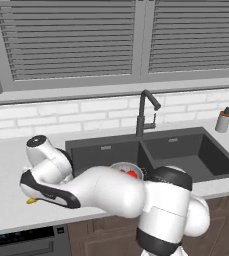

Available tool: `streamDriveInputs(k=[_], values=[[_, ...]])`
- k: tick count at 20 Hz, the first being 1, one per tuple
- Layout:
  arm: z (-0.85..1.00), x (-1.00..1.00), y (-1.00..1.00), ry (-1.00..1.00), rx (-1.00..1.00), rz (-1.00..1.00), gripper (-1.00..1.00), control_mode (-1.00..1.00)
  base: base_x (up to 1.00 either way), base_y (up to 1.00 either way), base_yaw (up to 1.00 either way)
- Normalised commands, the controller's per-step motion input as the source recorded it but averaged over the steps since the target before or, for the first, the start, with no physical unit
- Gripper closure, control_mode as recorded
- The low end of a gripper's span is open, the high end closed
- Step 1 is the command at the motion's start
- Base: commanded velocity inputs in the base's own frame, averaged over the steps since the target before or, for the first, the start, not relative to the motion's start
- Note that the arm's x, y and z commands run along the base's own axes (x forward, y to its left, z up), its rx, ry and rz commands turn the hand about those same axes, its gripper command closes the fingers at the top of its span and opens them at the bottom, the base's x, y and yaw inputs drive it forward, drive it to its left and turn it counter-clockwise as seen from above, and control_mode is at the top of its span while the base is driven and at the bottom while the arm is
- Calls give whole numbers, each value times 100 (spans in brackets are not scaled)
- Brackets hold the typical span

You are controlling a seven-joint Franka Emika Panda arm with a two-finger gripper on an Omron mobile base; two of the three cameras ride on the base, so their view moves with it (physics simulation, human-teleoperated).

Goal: Put the colander in the sink, put the banana, apple, apple in the colander, and turn on the sink faucet and pour water over the colander.

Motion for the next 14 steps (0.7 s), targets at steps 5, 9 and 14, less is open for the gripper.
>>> streamDriveInputs(k=[5, 9, 14], values=[[-36, 22, 13, 0, 0, 0, -100, -100, 0, 0, 0], [-32, 25, 0, 0, 4, 0, -100, -100, 0, 0, 0], [-18, 36, 0, -3, 7, 0, -100, -100, 0, 0, 0]])
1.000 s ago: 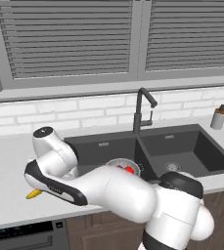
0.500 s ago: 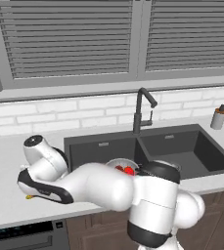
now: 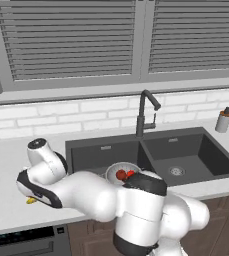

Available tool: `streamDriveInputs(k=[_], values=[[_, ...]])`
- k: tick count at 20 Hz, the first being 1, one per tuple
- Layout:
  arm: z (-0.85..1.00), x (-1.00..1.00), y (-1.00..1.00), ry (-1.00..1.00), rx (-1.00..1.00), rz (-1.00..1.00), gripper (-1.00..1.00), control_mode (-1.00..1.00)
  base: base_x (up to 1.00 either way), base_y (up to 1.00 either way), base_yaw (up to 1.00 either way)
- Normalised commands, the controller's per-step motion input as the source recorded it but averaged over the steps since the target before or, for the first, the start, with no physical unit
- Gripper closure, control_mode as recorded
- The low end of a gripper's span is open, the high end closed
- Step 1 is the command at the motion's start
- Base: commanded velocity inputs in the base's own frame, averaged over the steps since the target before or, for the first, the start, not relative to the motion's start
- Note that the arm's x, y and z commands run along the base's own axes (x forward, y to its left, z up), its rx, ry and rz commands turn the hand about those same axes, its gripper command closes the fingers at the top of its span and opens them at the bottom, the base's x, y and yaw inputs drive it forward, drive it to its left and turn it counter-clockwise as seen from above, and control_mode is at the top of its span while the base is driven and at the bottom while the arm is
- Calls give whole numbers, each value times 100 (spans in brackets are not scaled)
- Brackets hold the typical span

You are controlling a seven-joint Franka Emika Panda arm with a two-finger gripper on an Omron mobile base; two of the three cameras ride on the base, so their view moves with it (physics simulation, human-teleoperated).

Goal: Put the colander in the sink, put the banana, apple, apple in the colander, and turn on the sink faucet and pour water over the colander.

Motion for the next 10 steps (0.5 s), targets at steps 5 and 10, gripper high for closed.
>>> streamDriveInputs(k=[5, 10], values=[[-22, 28, 0, -4, 4, 0, -100, -100, 0, 0, 0], [-39, 14, 0, -2, 0, 0, -100, -100, 0, 0, 0]])
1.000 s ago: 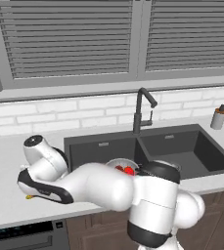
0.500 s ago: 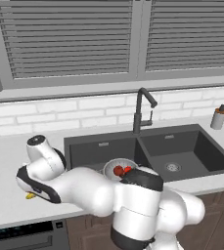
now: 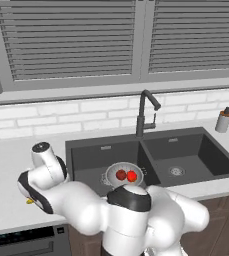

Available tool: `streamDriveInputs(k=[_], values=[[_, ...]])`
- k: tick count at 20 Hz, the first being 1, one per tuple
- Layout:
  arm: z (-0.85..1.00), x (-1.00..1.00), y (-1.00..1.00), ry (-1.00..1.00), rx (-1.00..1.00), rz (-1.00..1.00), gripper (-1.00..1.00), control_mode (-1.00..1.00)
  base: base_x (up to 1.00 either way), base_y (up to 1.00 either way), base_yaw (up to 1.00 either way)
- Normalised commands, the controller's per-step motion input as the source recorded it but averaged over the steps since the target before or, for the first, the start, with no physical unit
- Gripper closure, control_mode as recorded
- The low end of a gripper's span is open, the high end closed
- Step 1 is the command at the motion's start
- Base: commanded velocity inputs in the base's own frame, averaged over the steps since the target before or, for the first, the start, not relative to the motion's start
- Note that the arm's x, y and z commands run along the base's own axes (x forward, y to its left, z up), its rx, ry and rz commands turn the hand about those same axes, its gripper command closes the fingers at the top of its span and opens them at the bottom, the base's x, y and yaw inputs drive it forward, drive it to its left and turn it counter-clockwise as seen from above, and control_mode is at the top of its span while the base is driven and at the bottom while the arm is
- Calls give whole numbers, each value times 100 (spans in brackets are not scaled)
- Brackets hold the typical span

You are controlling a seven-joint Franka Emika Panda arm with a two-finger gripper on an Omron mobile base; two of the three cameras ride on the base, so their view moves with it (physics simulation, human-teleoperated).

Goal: Put the colander in the sink, put the banana, apple, apple in the colander, and turn on the sink faucet and pour water over the colander.

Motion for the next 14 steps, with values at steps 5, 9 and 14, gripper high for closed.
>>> streamDriveInputs(k=[5, 9, 14], values=[[-20, 23, 4, -7, 1, 0, -100, -100, 0, 0, 0], [-4, 17, 8, -14, 5, 0, -100, -100, 0, 0, 0], [-24, 3, 8, -9, 2, 0, -100, -100, 0, 0, 0]])
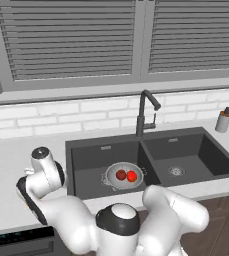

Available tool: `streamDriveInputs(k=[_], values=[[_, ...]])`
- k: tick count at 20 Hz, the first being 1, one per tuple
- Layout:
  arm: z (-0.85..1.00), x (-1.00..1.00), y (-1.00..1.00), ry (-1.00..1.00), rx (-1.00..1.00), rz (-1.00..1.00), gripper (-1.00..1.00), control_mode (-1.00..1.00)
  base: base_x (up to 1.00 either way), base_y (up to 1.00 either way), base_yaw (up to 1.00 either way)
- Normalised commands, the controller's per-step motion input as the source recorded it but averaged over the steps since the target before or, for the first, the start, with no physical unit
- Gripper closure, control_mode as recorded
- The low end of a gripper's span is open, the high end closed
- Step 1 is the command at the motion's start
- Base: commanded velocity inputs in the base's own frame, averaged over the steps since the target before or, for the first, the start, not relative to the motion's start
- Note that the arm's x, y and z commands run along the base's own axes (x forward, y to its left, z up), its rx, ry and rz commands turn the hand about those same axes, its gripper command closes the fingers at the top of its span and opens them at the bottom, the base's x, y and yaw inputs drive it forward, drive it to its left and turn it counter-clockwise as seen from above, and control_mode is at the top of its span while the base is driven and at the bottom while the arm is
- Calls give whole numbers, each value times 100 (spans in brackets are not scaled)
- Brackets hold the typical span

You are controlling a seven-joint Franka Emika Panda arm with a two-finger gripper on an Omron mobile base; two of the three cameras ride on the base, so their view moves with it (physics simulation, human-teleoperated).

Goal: Put the colander in the sink, put the banana, apple, apple in the colander, and turn on the sink faucet and pour water over the colander.

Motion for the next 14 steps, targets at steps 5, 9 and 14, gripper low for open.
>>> streamDriveInputs(k=[5, 9, 14], values=[[-59, 0, 0, 0, 1, 0, 100, -100, 0, 0, 0], [-63, 0, 0, 0, 0, 0, 100, -100, 0, 0, 0], [-55, 0, 0, -1, 0, 0, 100, -100, 0, 0, 0]])
